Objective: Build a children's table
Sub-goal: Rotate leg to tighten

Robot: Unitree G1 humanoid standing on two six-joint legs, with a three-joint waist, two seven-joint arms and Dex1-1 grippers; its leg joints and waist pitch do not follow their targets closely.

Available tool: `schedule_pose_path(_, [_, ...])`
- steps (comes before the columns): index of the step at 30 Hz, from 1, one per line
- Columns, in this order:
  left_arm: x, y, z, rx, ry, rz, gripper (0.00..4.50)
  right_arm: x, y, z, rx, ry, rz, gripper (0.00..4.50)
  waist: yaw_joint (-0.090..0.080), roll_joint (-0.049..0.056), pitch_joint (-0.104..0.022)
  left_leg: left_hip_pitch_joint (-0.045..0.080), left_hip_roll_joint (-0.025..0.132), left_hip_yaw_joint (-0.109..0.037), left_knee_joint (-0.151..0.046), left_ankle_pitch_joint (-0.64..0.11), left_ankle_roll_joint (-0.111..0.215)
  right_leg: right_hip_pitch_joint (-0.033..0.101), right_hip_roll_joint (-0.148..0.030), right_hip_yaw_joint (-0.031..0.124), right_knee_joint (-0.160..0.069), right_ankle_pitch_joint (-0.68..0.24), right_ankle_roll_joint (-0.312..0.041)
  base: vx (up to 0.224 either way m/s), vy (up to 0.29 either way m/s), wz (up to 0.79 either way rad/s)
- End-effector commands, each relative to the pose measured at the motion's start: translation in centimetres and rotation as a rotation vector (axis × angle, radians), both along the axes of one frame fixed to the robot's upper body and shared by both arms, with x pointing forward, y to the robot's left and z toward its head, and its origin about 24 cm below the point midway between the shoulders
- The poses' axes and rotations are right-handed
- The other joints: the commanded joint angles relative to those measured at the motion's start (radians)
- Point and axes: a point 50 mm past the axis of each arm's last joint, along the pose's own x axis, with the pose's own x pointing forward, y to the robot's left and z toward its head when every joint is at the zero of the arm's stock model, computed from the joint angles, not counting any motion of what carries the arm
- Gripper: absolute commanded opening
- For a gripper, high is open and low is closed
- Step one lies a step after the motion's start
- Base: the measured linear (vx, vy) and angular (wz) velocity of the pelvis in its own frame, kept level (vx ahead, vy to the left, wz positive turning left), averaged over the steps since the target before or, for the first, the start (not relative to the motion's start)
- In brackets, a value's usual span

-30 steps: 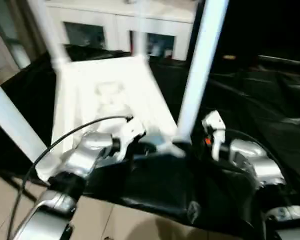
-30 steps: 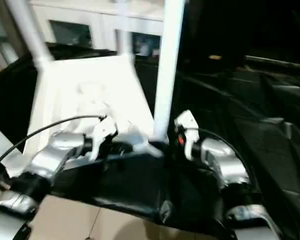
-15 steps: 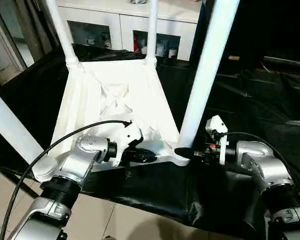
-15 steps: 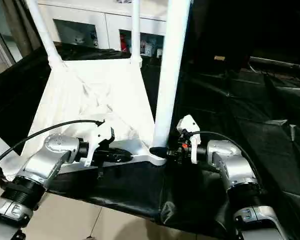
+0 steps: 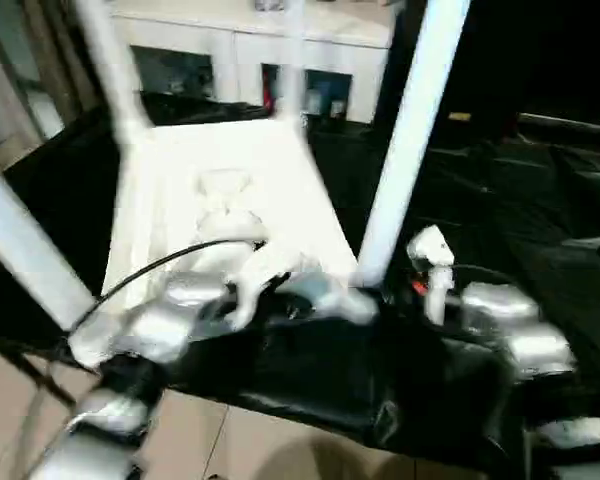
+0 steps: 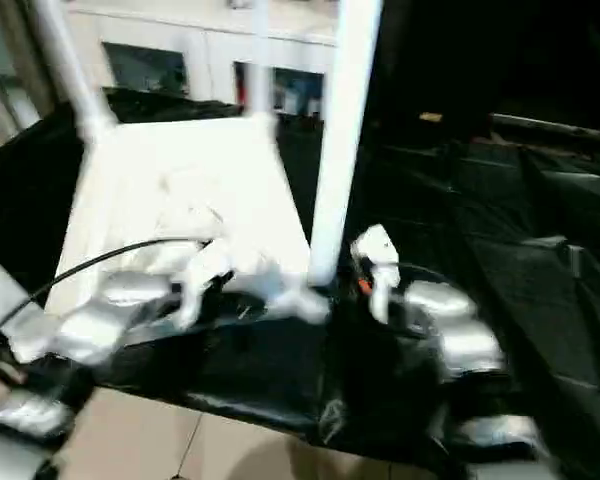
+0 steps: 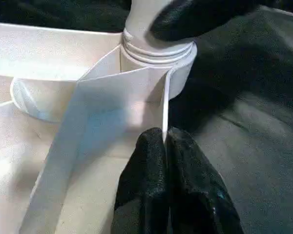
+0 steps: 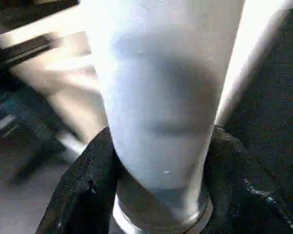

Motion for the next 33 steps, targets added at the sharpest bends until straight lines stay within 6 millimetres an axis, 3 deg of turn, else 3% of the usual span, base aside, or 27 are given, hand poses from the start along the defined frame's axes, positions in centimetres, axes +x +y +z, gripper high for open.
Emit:
schedule_pose_path(1, [1.2,-0.7,1.2,-0.022,-0.079,0.081,0.00,-0.6,0.7,-2.8,-0.048,0.119,-0.100,2.11,0.004,-0.014,-0.061,0.011,0.016,-0.008,-0.068,-0.232,0.020,0.046,-0.062,0.039,-0.097,-0.409,-0.139,0.000,0.000,0.00])
schedule_pose_path(7, [2.1,-3.2,1.3,0.003,-0.103,0.198,0.00,0.1,3.2,-3.5,-0.058,0.139,-0.335,2.09,-0.010,-0.012,-0.057,0.014,0.014,-0.015,-0.074,-0.293,0.006,0.043,-0.061,0.034,-0.110,-0.485,-0.112,0.000,0.000,0.00])
schedule_pose_path(13, [1.9,-4.1,1.4,0.002,-0.124,0.147,0.00,0.1,5.1,-2.4,0.005,0.067,-0.237,2.09,-0.010,-0.015,-0.059,0.013,0.015,-0.014,-0.076,-0.299,0.021,0.044,-0.061,0.037,-0.109,-0.439,-0.119,0.000,0.000,0.00])
schedule_pose_path(14, [1.8,-4.0,1.4,-0.002,-0.123,0.138,0.00,0.1,5.0,-2.2,0.021,0.064,-0.236,2.62,-0.009,-0.014,-0.058,0.013,0.015,-0.014,-0.076,-0.296,0.023,0.044,-0.061,0.038,-0.108,-0.434,-0.122,0.000,0.000,0.00])
schedule_pose_path(15, [1.8,-4.0,1.4,-0.002,-0.123,0.138,0.00,0.1,5.0,-2.2,0.021,0.064,-0.236,2.75,-0.010,-0.014,-0.059,0.013,0.015,-0.014,-0.076,-0.294,0.025,0.045,-0.060,0.038,-0.106,-0.424,-0.128,0.000,0.000,0.00])
schedule_pose_path(20, [1.6,-3.3,1.2,-0.008,-0.122,0.108,0.00,0.2,4.3,-1.4,0.073,0.050,-0.172,3.19,-0.008,-0.018,-0.060,0.010,0.016,-0.013,-0.075,-0.274,0.038,0.050,-0.061,0.038,-0.103,-0.404,-0.136,0.000,0.000,0.00])
schedule_pose_path(23, [1.2,-2.5,1.2,-0.022,-0.119,0.067,0.00,-0.2,3.4,-0.7,0.054,0.034,-0.019,3.26,-0.005,-0.019,-0.061,0.006,0.020,-0.012,-0.074,-0.250,0.052,0.054,-0.061,0.040,-0.096,-0.350,-0.152,0.000,0.000,0.00])
schedule_pose_path(24, [1.1,-2.3,1.2,-0.024,-0.116,0.063,0.00,-0.3,3.2,-0.6,0.046,0.032,0.008,3.48,-0.004,-0.018,-0.062,0.007,0.020,-0.012,-0.073,-0.239,0.053,0.053,-0.061,0.040,-0.094,-0.331,-0.160,0.000,0.000,0.00])
schedule_pose_path(33, [-0.4,-0.1,1.3,-0.080,-0.060,-0.097,0.00,-1.4,-0.2,0.6,0.004,0.059,0.257,3.48,0.003,-0.019,-0.064,0.007,0.024,-0.010,-0.069,-0.206,0.070,0.059,-0.063,0.041,-0.080,-0.247,-0.211,0.000,0.000,0.00])
